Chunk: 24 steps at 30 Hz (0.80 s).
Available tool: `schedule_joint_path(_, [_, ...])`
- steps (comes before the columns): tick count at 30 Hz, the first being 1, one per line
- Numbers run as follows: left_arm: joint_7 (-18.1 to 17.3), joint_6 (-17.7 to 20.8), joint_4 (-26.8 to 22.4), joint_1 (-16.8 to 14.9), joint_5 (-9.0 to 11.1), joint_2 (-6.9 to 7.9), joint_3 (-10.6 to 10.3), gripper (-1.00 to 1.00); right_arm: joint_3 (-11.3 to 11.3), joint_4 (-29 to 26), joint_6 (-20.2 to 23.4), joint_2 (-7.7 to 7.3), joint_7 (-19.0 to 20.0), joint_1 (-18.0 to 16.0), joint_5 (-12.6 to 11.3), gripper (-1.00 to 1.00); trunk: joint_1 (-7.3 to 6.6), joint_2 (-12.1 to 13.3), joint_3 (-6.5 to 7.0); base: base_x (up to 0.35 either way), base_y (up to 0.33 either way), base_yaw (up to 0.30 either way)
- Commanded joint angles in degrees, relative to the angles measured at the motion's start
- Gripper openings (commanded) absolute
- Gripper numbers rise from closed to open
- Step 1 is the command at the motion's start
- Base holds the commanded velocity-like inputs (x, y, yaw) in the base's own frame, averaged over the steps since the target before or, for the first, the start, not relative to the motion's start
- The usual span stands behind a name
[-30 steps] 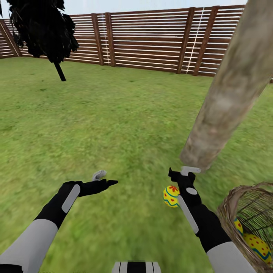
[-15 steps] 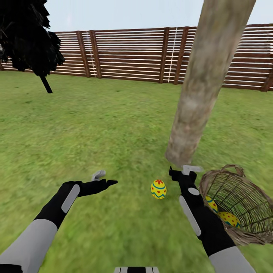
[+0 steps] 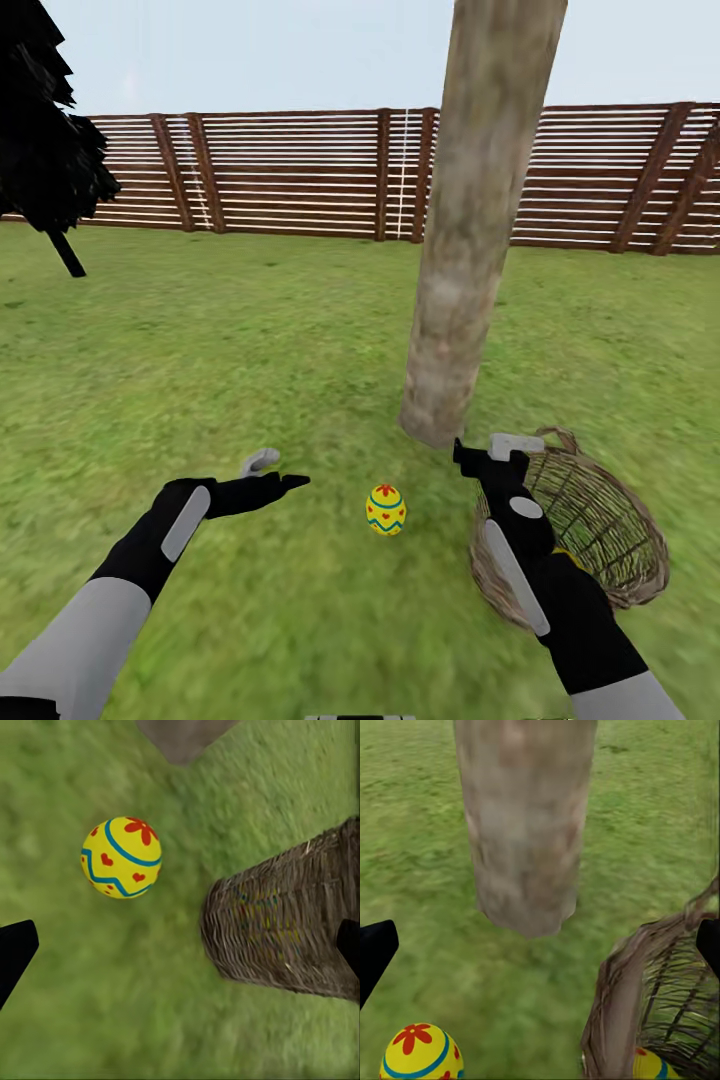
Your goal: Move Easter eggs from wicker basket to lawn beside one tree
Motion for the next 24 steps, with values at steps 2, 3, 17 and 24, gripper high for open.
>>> schedule_joint_path(2, [0.0,0.2,-0.1,0.0,0.2,0.13,-0.1,1.0,0.2,-0.1,0.2,-0.04,-0.6,-0.1,-0.5,1.0,-0.06,0.0,0.4,0.0,0.0,-0.268])
schedule_joint_path(3, [0.0,0.2,-0.1,0.0,0.2,0.14,-0.1,1.0,0.2,-0.1,0.2,-0.04,-0.6,0.0,-0.5,1.0,-0.08,0.0,0.62,0.0,0.0,-0.268])
schedule_joint_path(17, [0.0,0.3,-0.1,0.0,0.2,0.28,2.4,1.0,-1.7,0.0,0.3,-0.12,-0.6,0.0,-0.5,1.0,-0.45,0.2,3.72,0.0,0.0,-0.236])
schedule_joint_path(24, [0.0,0.3,-0.1,0.0,0.2,0.35,2.8,1.0,-1.7,0.3,0.4,-0.12,-0.5,0.0,-0.2,1.0,-0.63,0.3,5.27,0.0,0.0,-0.011])
